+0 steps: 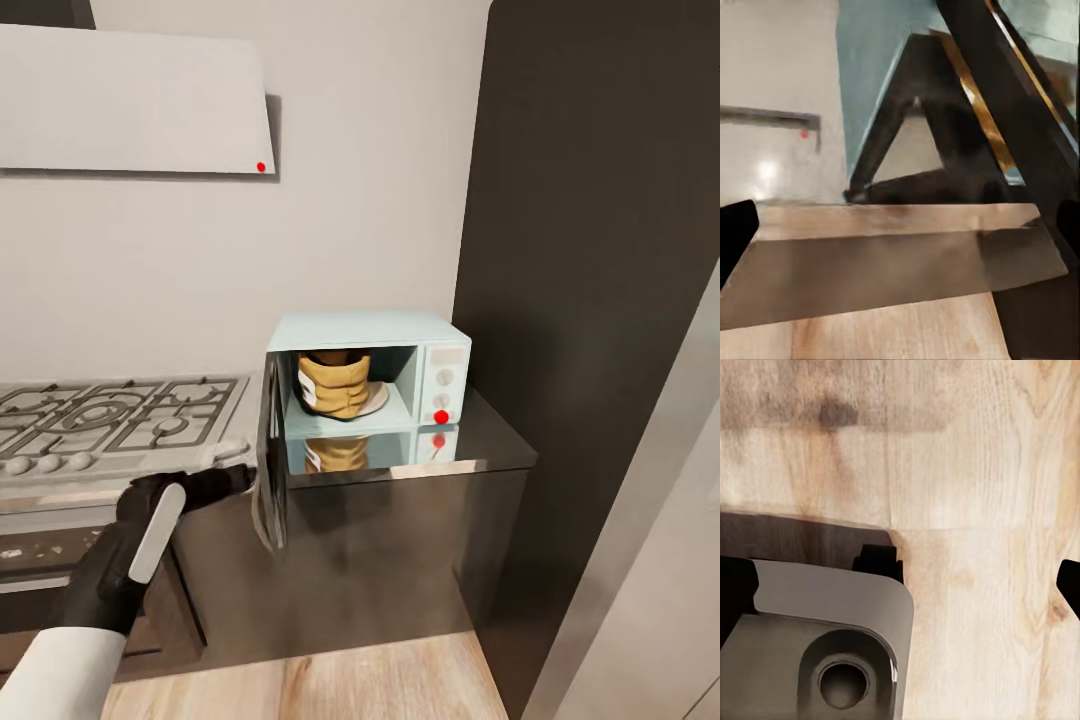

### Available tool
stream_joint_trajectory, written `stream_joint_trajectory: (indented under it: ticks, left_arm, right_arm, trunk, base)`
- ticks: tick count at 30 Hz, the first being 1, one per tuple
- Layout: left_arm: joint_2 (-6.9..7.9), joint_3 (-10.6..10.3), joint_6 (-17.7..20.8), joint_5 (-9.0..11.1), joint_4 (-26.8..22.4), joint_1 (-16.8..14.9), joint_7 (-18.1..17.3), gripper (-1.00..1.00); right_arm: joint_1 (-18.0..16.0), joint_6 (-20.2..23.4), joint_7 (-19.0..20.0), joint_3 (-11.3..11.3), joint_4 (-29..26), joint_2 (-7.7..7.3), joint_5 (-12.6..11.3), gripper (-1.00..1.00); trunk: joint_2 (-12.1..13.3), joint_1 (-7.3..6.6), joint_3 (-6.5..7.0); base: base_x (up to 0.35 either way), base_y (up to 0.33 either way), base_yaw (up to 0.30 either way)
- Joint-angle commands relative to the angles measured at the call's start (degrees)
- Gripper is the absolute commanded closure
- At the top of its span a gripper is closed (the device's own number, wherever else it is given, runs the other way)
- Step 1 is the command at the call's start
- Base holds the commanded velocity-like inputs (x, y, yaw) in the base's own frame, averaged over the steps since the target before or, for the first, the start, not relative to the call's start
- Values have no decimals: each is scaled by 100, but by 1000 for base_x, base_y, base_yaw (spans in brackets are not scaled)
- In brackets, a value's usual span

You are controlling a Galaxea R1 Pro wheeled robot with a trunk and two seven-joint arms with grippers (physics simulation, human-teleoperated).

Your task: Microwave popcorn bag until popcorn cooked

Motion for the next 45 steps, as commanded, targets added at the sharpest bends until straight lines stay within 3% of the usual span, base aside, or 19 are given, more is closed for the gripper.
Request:
stream_joint_trajectory:
  ticks: [1, 7, 9, 12, 13, 15, 18, 20, 22, 24, 25, 30, 34, 36, 38, 45]
  left_arm:
    - [-2, 9, 33, 16, -36, -87, 2, -100]
    - [-180, 19, 46, 117, -299, -177, -12, -100]
    - [-195, 20, 47, 477, -363, -178, -23, -100]
    - [-188, 3, 54, 1480, -463, -178, -27, -100]
    - [-189, -6, 55, 1705, -494, -179, -27, -100]
    - [-194, -26, 56, 1877, -568, -179, -28, -100]
    - [-208, -45, 56, 1952, -644, -179, -37, -100]
    - [-335, -212, 50, 1960, -702, -178, -48, -100]
    - [-676, -709, 44, 1884, -720, -179, 1, -100]
    - [-956, -1036, 36, 1620, -729, -179, 25, -100]
    - [-1009, -1079, 34, 1490, -731, -179, 28, -100]
    - [-1233, -1162, 25, 446, -733, -179, 27, -100]
    - [-1262, -1166, 22, -7, -732, -179, 212, -100]
    - [-1269, -1169, 7, -268, -730, -179, 598, -100]
    - [-1292, -1173, 0, -361, -727, -179, 867, -100]
    - [-1373, -1173, -38, -405, -743, -177, 982, -100]
  right_arm:
    - [-7, 2, 14, -48, 9, -3, 51, -100]
    - [-7, -11, 6, -48, 9, -3, 46, -100]
    - [-7, -26, 6, -48, 9, -3, 44, -100]
    - [-7, -36, 2, -48, 9, -3, 43, -100]
    - [-7, -35, 4, -48, 9, -3, 43, -100]
    - [-7, -34, 5, -48, 9, -3, 43, -100]
    - [-7, -33, 4, -48, 9, -3, 43, -100]
    - [-7, -33, 5, -46, 9, -3, 43, -100]
    - [-7, -33, 6, -46, 9, -1, 43, -100]
    - [-7, -33, 6, -45, 9, 0, 43, -100]
    - [-7, -33, 6, -44, 9, -1, 43, -100]
    - [-7, -33, 6, -43, 9, 0, 43, -100]
    - [-7, -33, 6, -44, 9, 3, 43, -100]
    - [-7, -33, 6, -46, 9, 1, 43, -100]
    - [-7, -33, 6, -47, 9, -1, 43, -100]
    - [-7, -33, 6, -48, 9, -3, 43, -100]
  trunk:
    - [-3, 0, -6]
    - [-3, 0, -6]
    - [-3, 0, -6]
    - [-3, 0, -6]
    - [-3, 0, -6]
    - [-3, 0, -6]
    - [-3, 0, -6]
    - [-3, 0, -6]
    - [-3, 0, -6]
    - [-3, 0, -6]
    - [-3, 0, -6]
    - [-3, 0, -6]
    - [-3, 0, -6]
    - [-3, 0, -6]
    - [-3, 0, -6]
    - [-3, 0, -6]
  base:
    - [0, 0, 0]
    - [0, 0, 0]
    - [0, 0, 0]
    - [0, 0, -61]
    - [0, 0, -188]
    - [0, 0, -216]
    - [0, 0, -236]
    - [0, 0, -243]
    - [0, 0, -246]
    - [0, 0, -249]
    - [0, 0, -250]
    - [0, 0, -251]
    - [0, 0, -251]
    - [0, 0, -251]
    - [0, 0, -251]
    - [12, 0, -251]
